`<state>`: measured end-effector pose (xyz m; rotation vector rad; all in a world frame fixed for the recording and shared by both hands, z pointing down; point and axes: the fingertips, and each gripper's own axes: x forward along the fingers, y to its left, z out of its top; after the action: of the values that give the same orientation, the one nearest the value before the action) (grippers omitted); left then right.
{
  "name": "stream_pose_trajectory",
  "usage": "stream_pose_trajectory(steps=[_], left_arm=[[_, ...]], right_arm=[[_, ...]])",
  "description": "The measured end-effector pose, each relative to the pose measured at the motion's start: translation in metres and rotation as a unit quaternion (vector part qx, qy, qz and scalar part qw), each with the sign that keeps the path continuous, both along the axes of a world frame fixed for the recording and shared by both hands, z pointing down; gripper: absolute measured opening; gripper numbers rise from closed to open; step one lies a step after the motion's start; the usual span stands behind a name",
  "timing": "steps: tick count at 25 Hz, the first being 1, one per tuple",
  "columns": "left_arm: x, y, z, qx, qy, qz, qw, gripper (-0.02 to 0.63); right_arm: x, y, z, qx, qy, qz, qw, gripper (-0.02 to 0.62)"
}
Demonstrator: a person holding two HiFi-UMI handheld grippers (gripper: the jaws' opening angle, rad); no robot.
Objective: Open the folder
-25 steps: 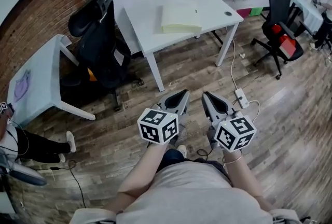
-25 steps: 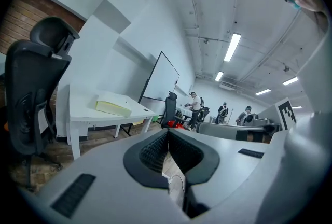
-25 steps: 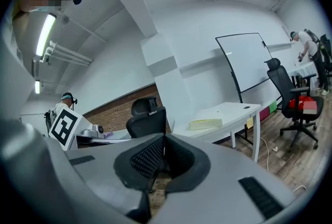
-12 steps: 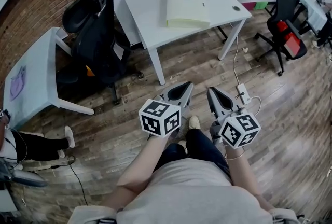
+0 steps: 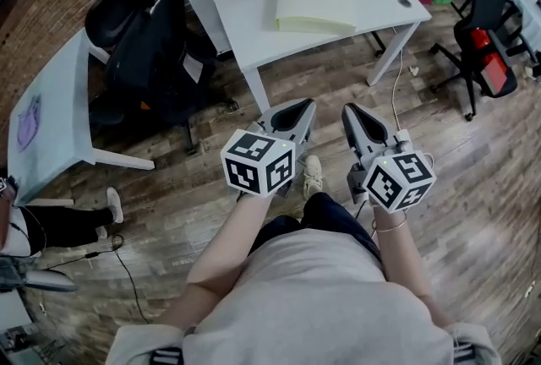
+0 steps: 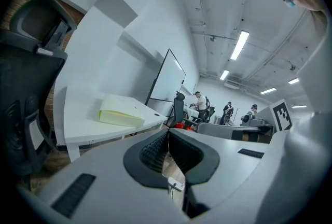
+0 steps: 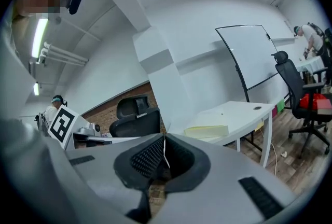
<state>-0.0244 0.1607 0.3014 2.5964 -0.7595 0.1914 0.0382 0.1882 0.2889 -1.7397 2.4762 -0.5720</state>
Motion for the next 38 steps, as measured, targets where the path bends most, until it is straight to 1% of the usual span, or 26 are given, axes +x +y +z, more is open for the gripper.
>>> stream_pose_trajectory(steps=[2, 5, 7, 9, 12, 16, 20, 25, 27, 31, 38], left_arm=[[0.009, -0.020, -0.001, 0.002, 0.000, -0.004, 1.0000, 0.018], [0.021, -0.047, -0.007, 0.011, 0.002, -0.010, 0.9999, 0.018], [0.030, -0.065, -0.010, 0.016, 0.003, -0.014, 0.9998, 0.018], [0.041, -0.080, -0.010, 0.014, 0.000, -0.007, 0.9999, 0.018], [0.057, -0.101, -0.009, 0.020, -0.017, -0.001, 0.9997, 0.018], [0.073, -0.128, -0.006, 0.019, -0.024, -0.008, 0.9995, 0.018], [0.085, -0.152, -0.003, 0.017, -0.027, -0.017, 0.9993, 0.018], [0.090, -0.173, -0.002, 0.015, -0.028, -0.028, 0.9991, 0.018], [0.092, -0.178, -0.001, 0.014, -0.024, -0.026, 0.9993, 0.018], [0.095, -0.187, 0.000, 0.009, -0.008, -0.014, 0.9998, 0.018], [0.094, -0.201, 0.011, -0.006, -0.017, -0.009, 0.9998, 0.018]], right_arm=[[0.009, -0.019, -0.004, 0.008, -0.003, -0.012, 1.000, 0.023], [0.027, -0.047, -0.008, 0.013, -0.013, -0.017, 1.000, 0.023], [0.037, -0.065, -0.006, 0.009, -0.013, -0.018, 1.000, 0.023], [0.045, -0.083, -0.005, 0.006, -0.017, -0.018, 1.000, 0.023], [0.055, -0.107, -0.004, 0.004, -0.027, -0.021, 0.999, 0.023], [0.063, -0.132, 0.002, -0.002, -0.021, -0.035, 0.999, 0.023], [0.072, -0.154, 0.010, -0.014, -0.028, -0.045, 0.999, 0.023], [0.076, -0.175, 0.016, -0.023, -0.023, -0.055, 0.998, 0.023], [0.077, -0.181, 0.018, -0.026, -0.021, -0.056, 0.998, 0.023], [0.080, -0.189, 0.025, -0.032, -0.022, -0.051, 0.998, 0.023], [0.084, -0.197, 0.040, -0.052, -0.023, -0.031, 0.998, 0.023]])
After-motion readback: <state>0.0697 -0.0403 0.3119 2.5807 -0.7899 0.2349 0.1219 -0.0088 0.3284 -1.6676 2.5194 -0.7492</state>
